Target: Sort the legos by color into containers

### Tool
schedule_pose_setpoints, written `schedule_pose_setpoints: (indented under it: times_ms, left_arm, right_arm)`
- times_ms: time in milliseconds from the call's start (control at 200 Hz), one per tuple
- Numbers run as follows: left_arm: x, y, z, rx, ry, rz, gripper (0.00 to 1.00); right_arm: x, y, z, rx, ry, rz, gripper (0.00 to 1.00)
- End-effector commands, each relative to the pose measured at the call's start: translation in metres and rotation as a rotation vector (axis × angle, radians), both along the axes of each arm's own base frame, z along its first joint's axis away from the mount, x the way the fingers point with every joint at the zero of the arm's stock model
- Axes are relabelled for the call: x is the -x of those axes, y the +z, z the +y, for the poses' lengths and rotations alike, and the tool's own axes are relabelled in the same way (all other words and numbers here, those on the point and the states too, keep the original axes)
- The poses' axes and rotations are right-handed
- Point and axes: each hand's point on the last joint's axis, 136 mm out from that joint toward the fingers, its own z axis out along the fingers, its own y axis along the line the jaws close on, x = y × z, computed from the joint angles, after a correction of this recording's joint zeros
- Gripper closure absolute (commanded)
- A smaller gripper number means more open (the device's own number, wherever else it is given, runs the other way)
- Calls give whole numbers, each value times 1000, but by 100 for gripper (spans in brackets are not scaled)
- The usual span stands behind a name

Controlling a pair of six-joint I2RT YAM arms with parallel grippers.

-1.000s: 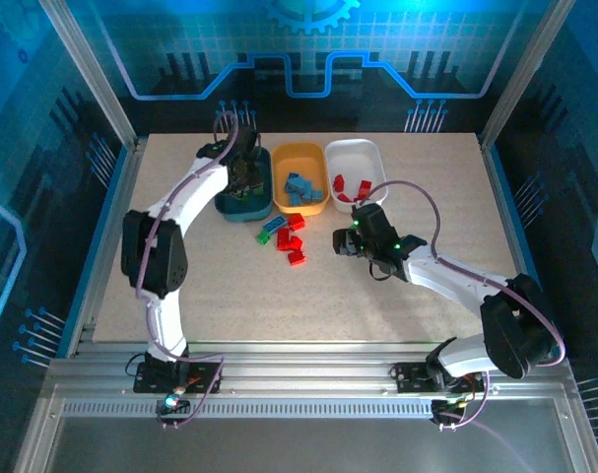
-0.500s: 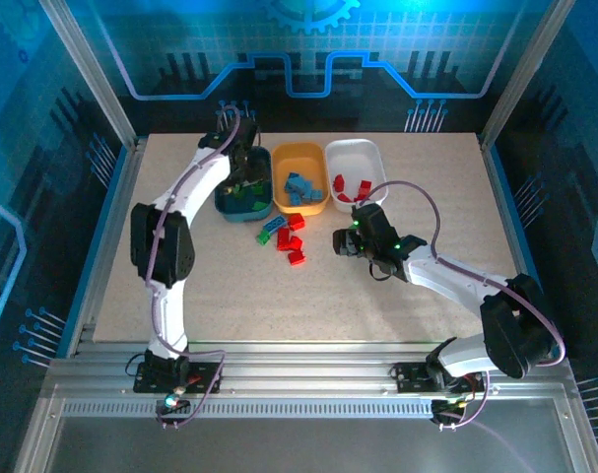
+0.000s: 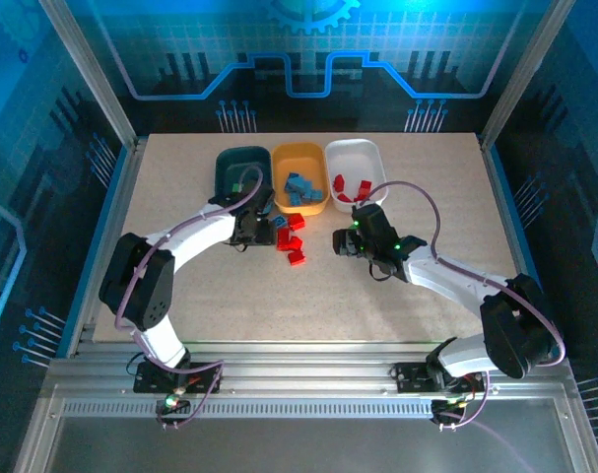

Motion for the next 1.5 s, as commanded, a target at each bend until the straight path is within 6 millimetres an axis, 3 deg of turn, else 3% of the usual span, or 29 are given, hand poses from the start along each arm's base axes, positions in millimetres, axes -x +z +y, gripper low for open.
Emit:
schedule_pose_setpoints:
  times_ms: [0, 125, 340, 475, 765, 1060, 1211, 1346, 1411, 1496]
  left_arm:
    - [-22, -4, 1, -52, -59, -77, 32]
    - [-30, -19, -7, -62, -120, -55, 33]
    - [-35, -35, -4, -103, -126, -37, 34]
    - [-38, -42, -4, -116, -127, -32, 50]
    - [-33, -45, -7, -96, -124, -30, 64]
    - [-7, -15, -22, -110, -162, -65, 78]
    - [3, 24, -30, -53, -156, -135, 78]
    - [-26, 68, -23, 2, -96, -216, 74]
    - [-47, 74, -7, 5, -21, -205, 74]
    - [-76, 66, 13, 29, 84, -148, 78]
  right_arm:
    - [-1, 5, -4, -16, -21, -22, 25]
    - [-1, 4, -5, -12, -22, -18, 25]
    - [0, 9, -7, -22, -29, -40, 25]
    - [1, 9, -6, -27, -25, -39, 25]
    - [0, 5, -6, -19, -26, -31, 25]
    - [-1, 2, -4, -11, -23, -26, 25]
    - [-2, 1, -5, -7, -27, -26, 25]
    - [-3, -2, -1, -10, -21, -13, 25]
    - [-3, -4, -1, -6, -18, -9, 25]
    - [-4, -6, 0, 5, -10, -1, 25]
